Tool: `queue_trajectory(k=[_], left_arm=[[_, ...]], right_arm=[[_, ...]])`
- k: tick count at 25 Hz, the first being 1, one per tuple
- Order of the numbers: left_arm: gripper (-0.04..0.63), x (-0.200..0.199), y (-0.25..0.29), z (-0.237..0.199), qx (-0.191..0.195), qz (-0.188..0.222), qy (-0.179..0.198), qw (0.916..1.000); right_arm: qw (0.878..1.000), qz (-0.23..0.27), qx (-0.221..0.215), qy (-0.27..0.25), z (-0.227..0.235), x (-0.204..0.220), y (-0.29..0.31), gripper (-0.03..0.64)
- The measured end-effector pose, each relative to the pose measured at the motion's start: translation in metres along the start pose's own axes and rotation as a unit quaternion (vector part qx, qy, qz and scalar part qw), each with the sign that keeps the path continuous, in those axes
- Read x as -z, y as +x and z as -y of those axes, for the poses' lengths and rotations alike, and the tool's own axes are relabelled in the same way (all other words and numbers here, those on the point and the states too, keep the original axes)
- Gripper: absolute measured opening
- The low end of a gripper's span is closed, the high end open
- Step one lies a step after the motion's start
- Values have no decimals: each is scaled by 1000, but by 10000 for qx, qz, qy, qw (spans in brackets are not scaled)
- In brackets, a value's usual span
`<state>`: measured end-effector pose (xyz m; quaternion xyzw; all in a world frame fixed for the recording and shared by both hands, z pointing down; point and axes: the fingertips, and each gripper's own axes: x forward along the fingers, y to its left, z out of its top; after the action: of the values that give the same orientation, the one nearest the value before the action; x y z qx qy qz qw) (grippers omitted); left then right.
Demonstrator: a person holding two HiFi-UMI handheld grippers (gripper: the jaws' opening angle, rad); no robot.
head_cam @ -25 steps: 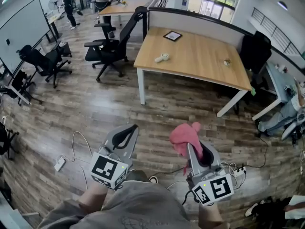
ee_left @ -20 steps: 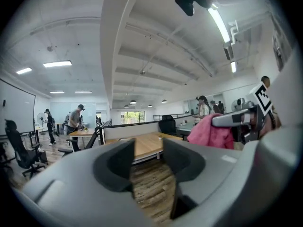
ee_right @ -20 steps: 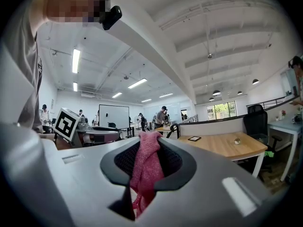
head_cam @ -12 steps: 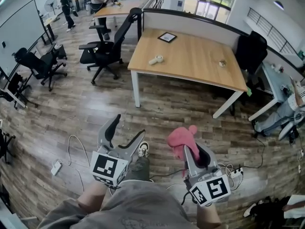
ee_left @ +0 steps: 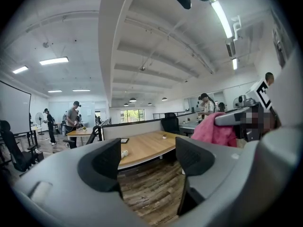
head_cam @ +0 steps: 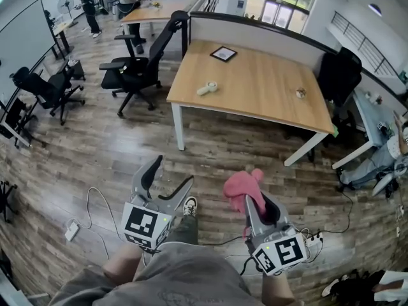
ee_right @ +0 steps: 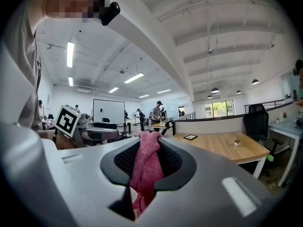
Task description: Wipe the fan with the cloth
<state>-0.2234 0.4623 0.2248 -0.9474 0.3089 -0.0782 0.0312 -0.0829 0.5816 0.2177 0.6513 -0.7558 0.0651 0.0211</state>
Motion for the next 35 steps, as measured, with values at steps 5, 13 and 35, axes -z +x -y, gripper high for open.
queue_trajectory(k=[5, 13, 35], left_arm=[[359, -3, 45, -42, 10, -93, -25, 10000], [359, -5, 130, -112, 183, -281, -53, 9994], [359, 18, 255, -227, 199, -671, -153, 9974]], right_arm=[[9999, -108, 13, 84, 20, -8, 57, 75], [9993, -320, 106, 149, 60, -22, 160, 75], [9974, -718, 5, 16, 125, -32, 341, 75]])
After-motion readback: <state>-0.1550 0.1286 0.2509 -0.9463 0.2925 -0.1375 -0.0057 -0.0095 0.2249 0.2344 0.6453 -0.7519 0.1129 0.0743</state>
